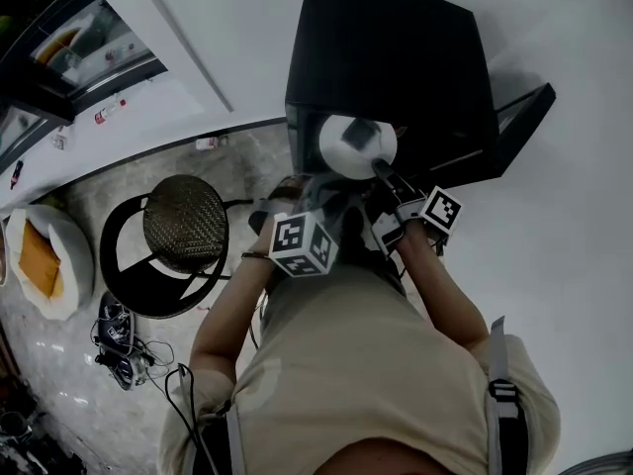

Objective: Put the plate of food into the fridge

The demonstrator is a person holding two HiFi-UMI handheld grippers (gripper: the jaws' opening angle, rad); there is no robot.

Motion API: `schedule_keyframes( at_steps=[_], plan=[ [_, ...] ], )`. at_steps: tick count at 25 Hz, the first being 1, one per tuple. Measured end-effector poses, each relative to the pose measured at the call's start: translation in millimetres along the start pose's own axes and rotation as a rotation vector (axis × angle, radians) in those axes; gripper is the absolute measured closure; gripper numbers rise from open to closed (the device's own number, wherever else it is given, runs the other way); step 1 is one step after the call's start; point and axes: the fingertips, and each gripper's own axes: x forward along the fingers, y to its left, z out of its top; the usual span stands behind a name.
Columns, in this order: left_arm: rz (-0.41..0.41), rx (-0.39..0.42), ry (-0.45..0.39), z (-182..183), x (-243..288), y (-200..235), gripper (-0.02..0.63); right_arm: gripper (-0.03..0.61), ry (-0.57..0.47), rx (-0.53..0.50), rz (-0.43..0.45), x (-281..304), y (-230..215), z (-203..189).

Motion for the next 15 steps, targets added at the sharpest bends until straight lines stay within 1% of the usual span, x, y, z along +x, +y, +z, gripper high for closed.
schedule_keyframes(
  at_steps=[9,13,15],
  plan=[
    [-0.007,-0.021,0.008,-1,26,4,0.5,0.546,-0.001,0.015,-0.004,18,-10,10],
    [-0.012,-0.029,0.043,-12,33,8,0.522,0.546,-0.002,0.008,-0.014,24,-15,13],
    [-0.014,-0.034,0.053,-14,37,10,0.522,0.546,-0.002,0.01,-0.021,26,-18,15]
  ],
)
